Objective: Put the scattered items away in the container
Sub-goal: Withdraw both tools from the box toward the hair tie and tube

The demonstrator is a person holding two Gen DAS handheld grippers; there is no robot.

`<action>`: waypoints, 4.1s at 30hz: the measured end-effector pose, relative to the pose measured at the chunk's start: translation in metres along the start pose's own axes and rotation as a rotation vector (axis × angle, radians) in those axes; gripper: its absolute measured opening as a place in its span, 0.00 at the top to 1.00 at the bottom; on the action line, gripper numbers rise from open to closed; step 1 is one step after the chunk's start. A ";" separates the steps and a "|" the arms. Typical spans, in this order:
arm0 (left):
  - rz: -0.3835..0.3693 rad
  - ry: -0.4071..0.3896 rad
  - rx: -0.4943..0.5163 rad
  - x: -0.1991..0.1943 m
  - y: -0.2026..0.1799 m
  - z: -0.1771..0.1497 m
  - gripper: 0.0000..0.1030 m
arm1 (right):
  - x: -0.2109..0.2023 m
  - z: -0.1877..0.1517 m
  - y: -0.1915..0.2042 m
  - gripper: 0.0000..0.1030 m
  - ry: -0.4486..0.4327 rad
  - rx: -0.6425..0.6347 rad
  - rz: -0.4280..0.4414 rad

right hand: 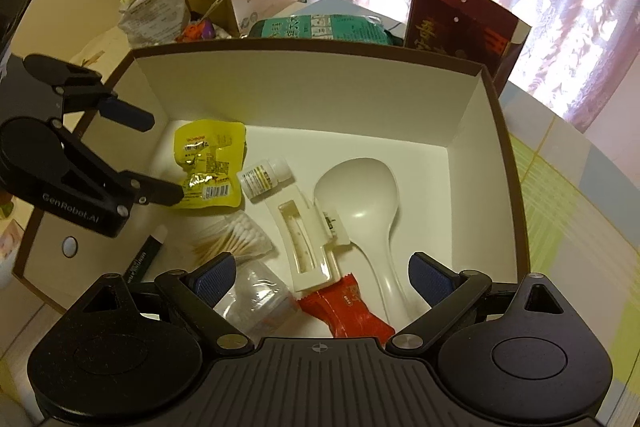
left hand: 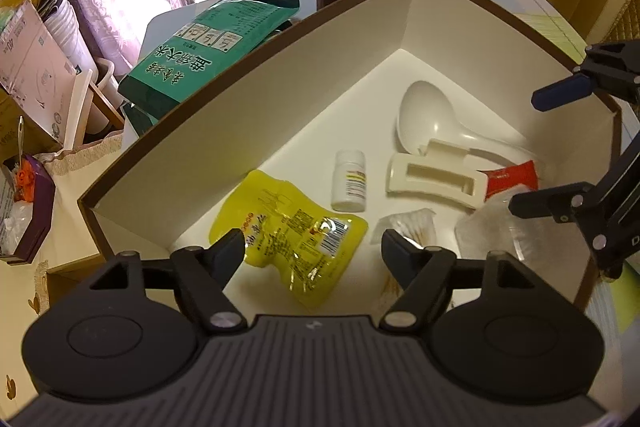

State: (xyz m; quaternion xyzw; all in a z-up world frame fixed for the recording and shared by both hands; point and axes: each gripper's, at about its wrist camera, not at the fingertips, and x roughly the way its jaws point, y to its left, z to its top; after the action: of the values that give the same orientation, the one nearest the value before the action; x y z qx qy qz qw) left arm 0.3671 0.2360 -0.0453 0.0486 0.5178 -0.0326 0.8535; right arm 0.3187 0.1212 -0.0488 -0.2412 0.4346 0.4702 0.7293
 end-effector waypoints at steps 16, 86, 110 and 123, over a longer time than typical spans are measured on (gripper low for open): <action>0.027 -0.030 0.001 -0.030 -0.014 -0.010 0.21 | -0.027 -0.014 0.011 0.05 -0.030 0.033 -0.010; 0.095 -0.189 -0.075 -0.168 -0.164 -0.119 0.10 | -0.232 -0.220 0.000 0.05 -0.292 0.270 -0.057; -0.015 -0.157 0.026 -0.135 -0.224 -0.148 0.10 | -0.217 -0.312 -0.011 0.05 -0.143 0.397 -0.163; -0.049 -0.136 0.052 -0.116 -0.228 -0.144 0.10 | -0.189 -0.314 -0.020 0.05 -0.073 0.435 -0.161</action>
State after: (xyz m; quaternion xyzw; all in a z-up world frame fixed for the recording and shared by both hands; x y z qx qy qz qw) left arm 0.1625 0.0269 -0.0193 0.0556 0.4587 -0.0702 0.8841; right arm 0.1749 -0.2164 -0.0463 -0.0951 0.4785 0.3142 0.8145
